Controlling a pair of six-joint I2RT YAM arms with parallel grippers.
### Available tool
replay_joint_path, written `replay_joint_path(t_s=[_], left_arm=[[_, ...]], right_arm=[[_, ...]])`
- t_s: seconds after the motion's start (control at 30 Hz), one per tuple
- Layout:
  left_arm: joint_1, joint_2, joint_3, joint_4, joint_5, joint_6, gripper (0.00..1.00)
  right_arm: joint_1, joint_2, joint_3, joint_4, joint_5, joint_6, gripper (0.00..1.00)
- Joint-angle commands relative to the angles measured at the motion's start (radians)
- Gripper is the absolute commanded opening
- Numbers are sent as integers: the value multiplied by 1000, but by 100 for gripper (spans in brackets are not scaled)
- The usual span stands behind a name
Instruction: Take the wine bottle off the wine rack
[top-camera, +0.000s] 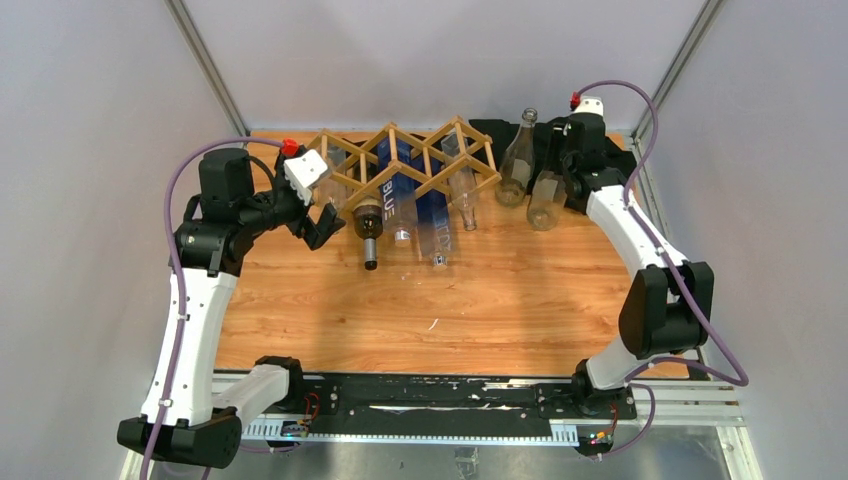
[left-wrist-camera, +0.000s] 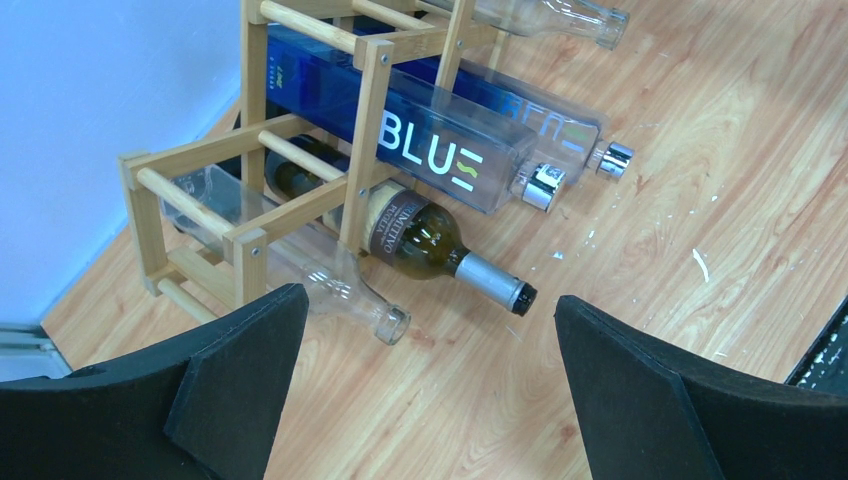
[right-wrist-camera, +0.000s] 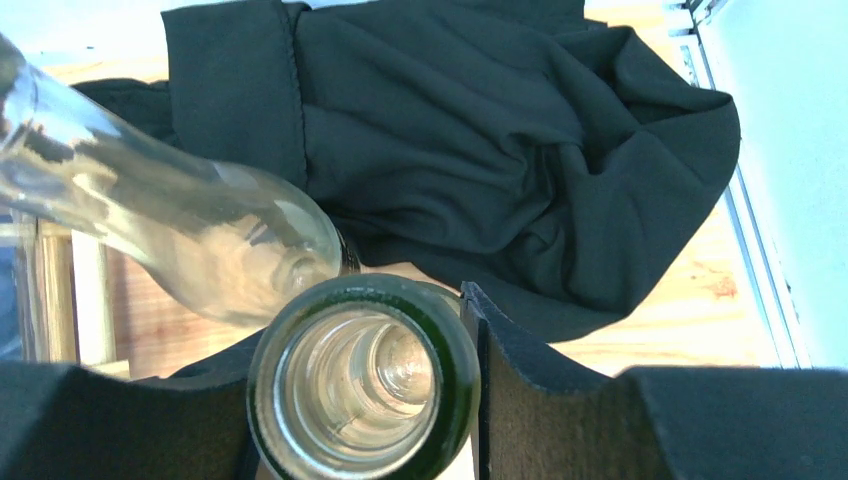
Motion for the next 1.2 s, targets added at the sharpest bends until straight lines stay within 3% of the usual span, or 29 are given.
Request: replay_joint_path(t_s=[0.0, 0.27, 0.37, 0.5, 0.53, 0.6, 0.83, 1.03, 1.17], left_arm=[[4, -10, -8, -15, 1, 7, 100], [4, -22, -3, -15, -7, 5, 100], [3, -32, -17, -15, -13, 14, 100], [4, -30, -32, -16, -24, 19, 100], [4, -25, -32, -16, -27, 18, 100], [4, -14, -27, -16, -30, 10, 100], [7, 56, 34, -62, -100, -4, 100], [62, 119, 39, -58, -104, -34, 100], [158, 155, 47, -40, -74, -52, 100]], right_arm=[[-17, 11, 60, 200, 36, -15, 0], [-37, 20, 39, 274, 46, 11, 1], [-36, -14, 7, 283, 37, 25, 30], [-36, -94, -64, 312, 28, 58, 57], [-36, -109, -78, 312, 13, 64, 74], [-32, -140, -87, 294, -1, 79, 88], [17, -262, -45, 128, 73, 117, 92], [169, -365, 12, -13, 266, 96, 93], [326, -389, 31, -61, 284, 125, 93]])
